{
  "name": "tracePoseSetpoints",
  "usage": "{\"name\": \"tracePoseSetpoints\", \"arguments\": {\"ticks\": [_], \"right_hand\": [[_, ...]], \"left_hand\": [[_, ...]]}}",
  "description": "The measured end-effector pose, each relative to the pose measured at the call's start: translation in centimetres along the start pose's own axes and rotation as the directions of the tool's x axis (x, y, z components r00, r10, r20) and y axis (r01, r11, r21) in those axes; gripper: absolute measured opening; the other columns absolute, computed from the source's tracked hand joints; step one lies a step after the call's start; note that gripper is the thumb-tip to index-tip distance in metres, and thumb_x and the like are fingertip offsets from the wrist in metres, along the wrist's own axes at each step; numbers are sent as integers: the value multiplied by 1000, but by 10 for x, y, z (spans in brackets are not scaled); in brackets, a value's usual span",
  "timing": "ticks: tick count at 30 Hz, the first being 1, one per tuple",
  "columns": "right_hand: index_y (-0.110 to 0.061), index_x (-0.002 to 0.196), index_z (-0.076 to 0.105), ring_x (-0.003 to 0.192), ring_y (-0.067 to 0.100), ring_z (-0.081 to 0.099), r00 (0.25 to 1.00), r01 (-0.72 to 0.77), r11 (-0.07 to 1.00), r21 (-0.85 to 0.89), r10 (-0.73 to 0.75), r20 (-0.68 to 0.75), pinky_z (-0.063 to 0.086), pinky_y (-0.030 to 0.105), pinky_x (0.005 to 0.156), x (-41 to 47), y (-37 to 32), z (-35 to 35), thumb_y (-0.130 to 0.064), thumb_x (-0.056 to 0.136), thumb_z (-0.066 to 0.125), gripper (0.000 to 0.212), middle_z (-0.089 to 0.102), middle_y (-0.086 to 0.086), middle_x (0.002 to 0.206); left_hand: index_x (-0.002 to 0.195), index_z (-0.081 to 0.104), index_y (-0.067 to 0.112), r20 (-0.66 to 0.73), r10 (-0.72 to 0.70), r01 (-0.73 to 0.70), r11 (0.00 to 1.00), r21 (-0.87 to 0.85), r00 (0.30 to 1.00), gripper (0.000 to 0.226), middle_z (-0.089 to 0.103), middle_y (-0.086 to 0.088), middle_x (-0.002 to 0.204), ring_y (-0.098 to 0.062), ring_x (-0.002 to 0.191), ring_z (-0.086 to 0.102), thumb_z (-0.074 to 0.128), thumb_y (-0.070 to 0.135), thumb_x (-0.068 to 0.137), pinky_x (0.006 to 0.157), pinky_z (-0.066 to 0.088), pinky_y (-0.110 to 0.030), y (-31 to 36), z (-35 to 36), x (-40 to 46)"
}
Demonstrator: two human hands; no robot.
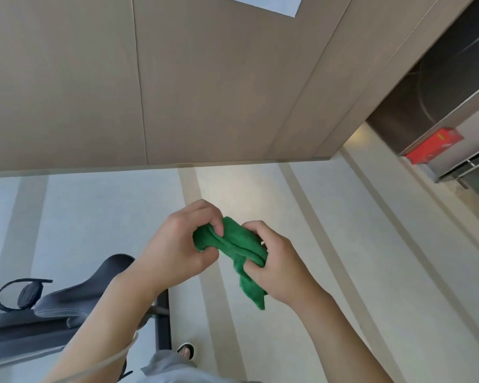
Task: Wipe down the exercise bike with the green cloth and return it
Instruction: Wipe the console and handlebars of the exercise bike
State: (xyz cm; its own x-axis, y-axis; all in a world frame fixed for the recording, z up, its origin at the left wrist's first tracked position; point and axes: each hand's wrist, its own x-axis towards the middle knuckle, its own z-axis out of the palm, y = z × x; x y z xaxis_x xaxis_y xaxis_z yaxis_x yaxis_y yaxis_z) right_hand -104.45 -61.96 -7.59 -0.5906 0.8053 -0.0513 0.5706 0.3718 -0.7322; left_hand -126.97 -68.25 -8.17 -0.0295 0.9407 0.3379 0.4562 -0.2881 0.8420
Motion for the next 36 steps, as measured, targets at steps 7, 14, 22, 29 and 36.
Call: {"name": "tracePoseSetpoints", "arguments": {"ticks": [7,14,22,29,36], "right_hand": [[-34,94,61,80,16,60,998,61,998,33,-62,11,54,32,69,67,7,-24,-12,78,69,28,62,-11,89],[-35,105,62,84,13,69,998,63,994,94,-65,20,57,27,72,156,45,-54,-28,93,75,19,71,-10,92],[-34,99,63,79,12,68,994,102,990,98,-106,35,56,34,71,286,102,-108,-34,91,80,19,71,-12,87],[-36,98,64,78,10,67,965,234,963,131,-246,88,53,29,66,405,112,-132,-35,89,79,18,70,-14,85],[-36,97,64,79,10,69,938,292,940,178,-318,141,56,33,67,503,96,-123,-35,88,78,17,71,-14,87]], "left_hand": [[87,61,35,-90,-49,57,993,100,995,36,66,11,102,-20,95,66,64,7,66,72,55,-44,-39,-29,44],[112,67,38,-105,-174,188,971,147,979,44,64,17,122,-12,110,64,79,6,84,86,51,-24,-73,-23,98],[110,69,36,-247,-294,349,912,216,923,35,64,18,120,-10,110,62,74,8,90,89,52,-28,-98,-12,193],[117,68,37,-431,-346,480,839,254,833,31,64,20,122,-7,112,62,73,17,94,92,52,-30,-114,-15,254],[128,63,41,-555,-392,614,733,294,734,33,60,26,125,-1,113,61,70,38,96,94,54,-37,-143,-45,275]]}}
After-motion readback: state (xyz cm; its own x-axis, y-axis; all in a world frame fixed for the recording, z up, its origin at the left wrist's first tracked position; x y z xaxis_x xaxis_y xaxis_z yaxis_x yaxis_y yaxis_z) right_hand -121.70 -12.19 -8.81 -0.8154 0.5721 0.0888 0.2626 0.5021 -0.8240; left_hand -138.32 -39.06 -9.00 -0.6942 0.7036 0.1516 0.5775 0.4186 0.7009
